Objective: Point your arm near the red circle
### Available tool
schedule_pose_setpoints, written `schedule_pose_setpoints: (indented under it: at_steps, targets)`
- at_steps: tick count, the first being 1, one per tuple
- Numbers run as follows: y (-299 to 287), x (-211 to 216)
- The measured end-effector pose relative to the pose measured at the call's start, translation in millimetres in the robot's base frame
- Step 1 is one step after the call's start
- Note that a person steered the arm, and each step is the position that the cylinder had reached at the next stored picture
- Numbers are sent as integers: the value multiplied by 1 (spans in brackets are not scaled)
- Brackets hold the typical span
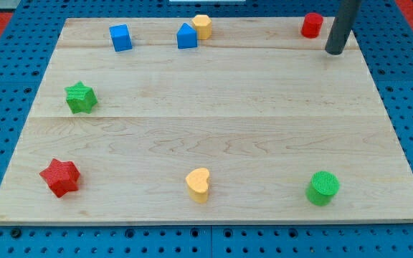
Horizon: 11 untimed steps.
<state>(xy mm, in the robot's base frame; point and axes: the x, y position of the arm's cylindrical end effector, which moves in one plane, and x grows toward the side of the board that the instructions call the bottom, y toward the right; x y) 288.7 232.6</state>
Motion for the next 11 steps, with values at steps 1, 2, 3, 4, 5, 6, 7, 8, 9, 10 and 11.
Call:
schedule_pose_setpoints:
  at_steps: [1, 2, 3, 4, 5, 6, 7, 8, 9, 10, 11]
  targets:
    - [0, 0]
    - [1, 0]
    - [1, 0]
    - [2, 0]
    - [2, 0]
    - [13, -3]
    - [34, -17]
    - [45, -41]
    - [36, -62]
    - [14, -63]
    - [12, -64]
